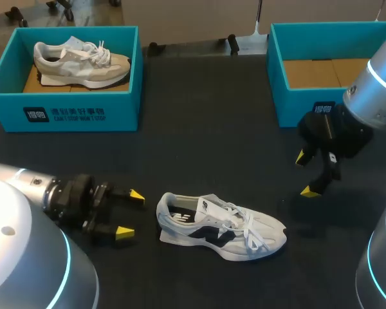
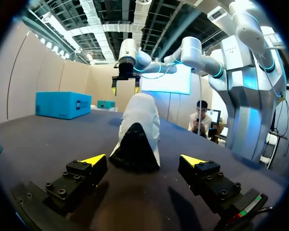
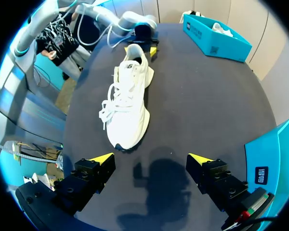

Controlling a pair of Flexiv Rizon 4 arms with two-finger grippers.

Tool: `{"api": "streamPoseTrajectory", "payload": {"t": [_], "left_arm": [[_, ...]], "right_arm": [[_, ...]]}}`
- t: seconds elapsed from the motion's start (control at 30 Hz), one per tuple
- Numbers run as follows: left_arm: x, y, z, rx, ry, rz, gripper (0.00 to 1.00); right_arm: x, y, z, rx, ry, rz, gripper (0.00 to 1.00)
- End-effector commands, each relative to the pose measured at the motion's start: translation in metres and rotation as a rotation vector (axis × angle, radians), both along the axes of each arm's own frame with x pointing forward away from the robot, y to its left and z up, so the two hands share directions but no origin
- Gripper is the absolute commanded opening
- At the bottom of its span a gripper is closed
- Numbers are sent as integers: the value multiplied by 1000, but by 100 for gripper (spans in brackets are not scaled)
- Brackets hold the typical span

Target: Take the shoe out of the shoebox, open the shoe tongue, remove and reinsert the insole, then place the shoe into the shoebox

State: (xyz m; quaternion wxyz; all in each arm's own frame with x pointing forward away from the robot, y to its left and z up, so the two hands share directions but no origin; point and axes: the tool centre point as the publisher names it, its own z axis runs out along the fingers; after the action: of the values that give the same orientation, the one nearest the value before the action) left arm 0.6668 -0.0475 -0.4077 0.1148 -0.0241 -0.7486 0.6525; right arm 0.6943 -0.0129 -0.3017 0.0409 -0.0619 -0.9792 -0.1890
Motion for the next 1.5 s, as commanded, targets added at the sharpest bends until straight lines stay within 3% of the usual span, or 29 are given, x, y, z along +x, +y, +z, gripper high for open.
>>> {"api": "streamPoseTrajectory", "payload": {"t": [0.03, 0.7, 1.5], "left_arm": [[8, -12, -9, -8, 9, -3, 100], [9, -48, -11, -16, 23, -66, 100], [-1, -72, -10, -5, -13, -84, 100]], "right_arm": [[-1, 0, 0, -4, -1, -2, 100], [-1, 0, 0, -4, -1, -2, 100], [-1, 0, 0, -4, -1, -2, 100]]}}
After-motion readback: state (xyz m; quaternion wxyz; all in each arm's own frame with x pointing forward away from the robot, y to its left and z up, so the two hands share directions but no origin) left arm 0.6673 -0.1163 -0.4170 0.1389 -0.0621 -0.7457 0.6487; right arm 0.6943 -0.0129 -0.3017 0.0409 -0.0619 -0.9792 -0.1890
